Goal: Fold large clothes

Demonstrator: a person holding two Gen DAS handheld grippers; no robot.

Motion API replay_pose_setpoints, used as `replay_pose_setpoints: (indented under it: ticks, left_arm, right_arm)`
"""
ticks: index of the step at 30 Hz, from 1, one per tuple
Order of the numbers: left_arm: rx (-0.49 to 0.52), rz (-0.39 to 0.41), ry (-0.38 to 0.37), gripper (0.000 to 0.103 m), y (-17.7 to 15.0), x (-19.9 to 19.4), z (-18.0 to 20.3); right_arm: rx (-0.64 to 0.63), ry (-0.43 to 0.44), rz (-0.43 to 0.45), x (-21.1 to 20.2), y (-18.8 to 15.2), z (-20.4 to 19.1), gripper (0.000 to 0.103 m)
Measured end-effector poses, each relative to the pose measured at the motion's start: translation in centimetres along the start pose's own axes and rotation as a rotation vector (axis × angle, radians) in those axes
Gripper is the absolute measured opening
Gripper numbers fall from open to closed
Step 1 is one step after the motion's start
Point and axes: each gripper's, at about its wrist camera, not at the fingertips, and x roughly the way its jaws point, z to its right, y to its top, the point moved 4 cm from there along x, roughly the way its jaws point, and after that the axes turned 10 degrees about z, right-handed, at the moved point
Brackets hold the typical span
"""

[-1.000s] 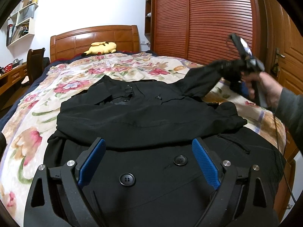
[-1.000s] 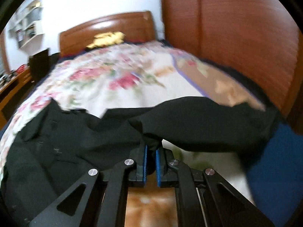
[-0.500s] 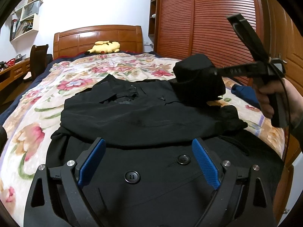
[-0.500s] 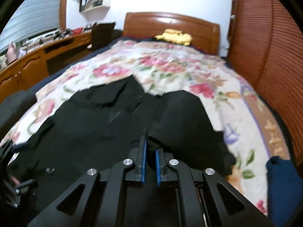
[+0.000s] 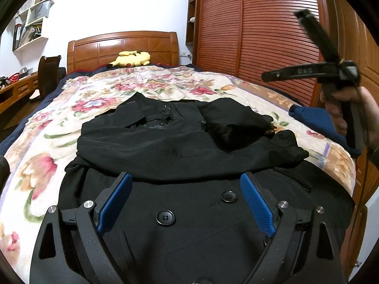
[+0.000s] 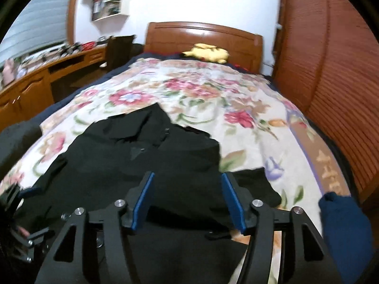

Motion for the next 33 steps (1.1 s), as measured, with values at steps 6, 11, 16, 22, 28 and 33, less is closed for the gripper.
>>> replay_pose_setpoints:
  ticks: [6,11,16,22,28,33]
  left_arm:
    - [0.009,-0.005,0.002,0.093,-0.2,-0.1,0.1]
    - [0.006,-0.014,0.002,0.093,-0.3,0.2,0.0]
    - [-0.001,-0.025,0.0,0.093,-0.5,0.4,0.0]
    - [0.005,-0.033,0.003,0.093,-0.7,0.5,0.1]
    - [0.004,-0.042,0.01,0.093,-0.8,0.7,0.0]
    - [0.007,-0.039,0.018,0.093,-0.6,0.5,0.1]
  right_arm:
    - [0.078,-0.129,-0.07,4.7,-2.6,3.9,0.063]
    - [0.179,-0.188,-0.134,8.8,-4.8,7.6,0.062]
    - [0.243,-0.226,-0.178,12.1,-6.3,10.1,0.063]
    - [0.325,-0.238,-0.245,14.4,-8.1,12.3,0.062]
    - [0.381,-0.188,-0.263,15.6,-8.2,12.1,0.062]
    - [0.33,-0.115,-0.252,16.3,-7.9,10.5,0.043]
